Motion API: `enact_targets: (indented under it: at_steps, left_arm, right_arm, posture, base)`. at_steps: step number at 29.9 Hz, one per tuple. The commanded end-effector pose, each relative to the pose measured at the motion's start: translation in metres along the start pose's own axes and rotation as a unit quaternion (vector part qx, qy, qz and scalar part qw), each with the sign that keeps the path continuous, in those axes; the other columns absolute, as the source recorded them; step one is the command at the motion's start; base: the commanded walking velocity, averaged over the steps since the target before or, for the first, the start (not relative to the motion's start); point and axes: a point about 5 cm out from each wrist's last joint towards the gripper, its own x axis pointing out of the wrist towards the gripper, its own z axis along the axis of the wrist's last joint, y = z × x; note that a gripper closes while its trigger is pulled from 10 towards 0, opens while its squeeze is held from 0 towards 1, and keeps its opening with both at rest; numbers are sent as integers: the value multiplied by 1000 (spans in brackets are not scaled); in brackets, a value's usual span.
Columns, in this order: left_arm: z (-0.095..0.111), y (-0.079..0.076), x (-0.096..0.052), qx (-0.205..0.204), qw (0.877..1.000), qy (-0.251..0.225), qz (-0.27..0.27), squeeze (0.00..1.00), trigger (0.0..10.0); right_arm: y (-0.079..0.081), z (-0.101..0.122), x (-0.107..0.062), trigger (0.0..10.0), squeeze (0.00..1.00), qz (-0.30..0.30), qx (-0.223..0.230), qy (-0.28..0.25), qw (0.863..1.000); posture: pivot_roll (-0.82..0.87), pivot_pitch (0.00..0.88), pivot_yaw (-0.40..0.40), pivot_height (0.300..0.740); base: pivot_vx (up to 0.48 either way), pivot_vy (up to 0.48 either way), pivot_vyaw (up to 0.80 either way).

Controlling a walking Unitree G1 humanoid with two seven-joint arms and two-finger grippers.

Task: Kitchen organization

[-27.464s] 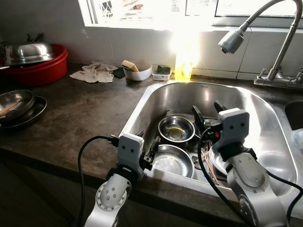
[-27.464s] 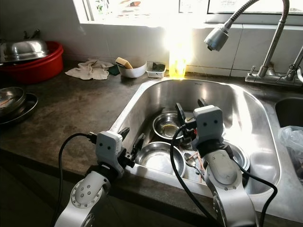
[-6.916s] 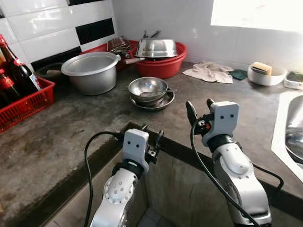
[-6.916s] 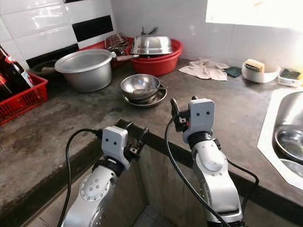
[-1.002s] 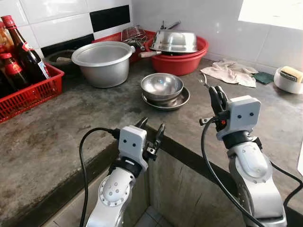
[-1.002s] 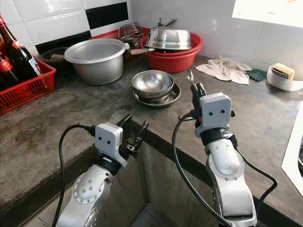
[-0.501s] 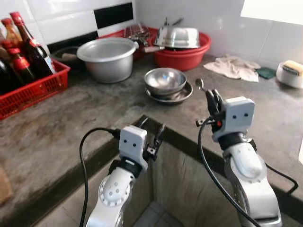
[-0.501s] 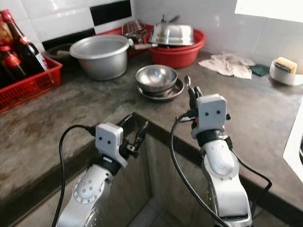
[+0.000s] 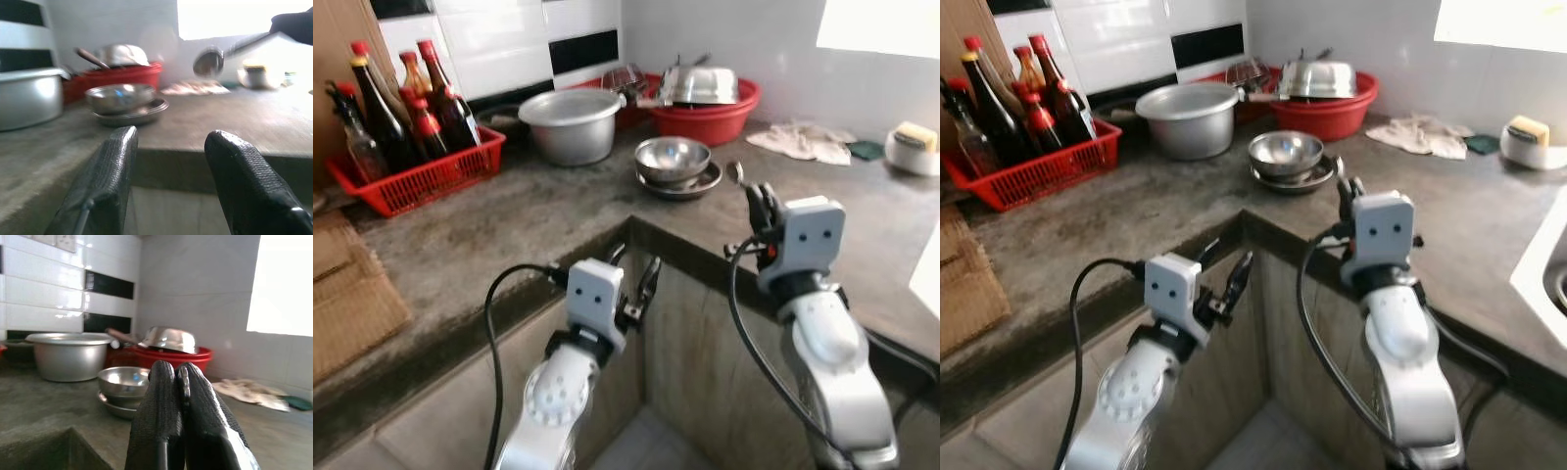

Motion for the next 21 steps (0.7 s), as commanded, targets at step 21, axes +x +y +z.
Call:
enact_targets:
  at_steps: [21]
  left_arm:
    - [-3, 4, 6, 5, 1000, 9, 9, 0, 10000]
  right_arm:
    - [-3, 6, 6, 0, 0, -12, -14, -5, 1000]
  posture:
    - [65, 18, 17, 740]
  base:
    - [65, -173, -305]
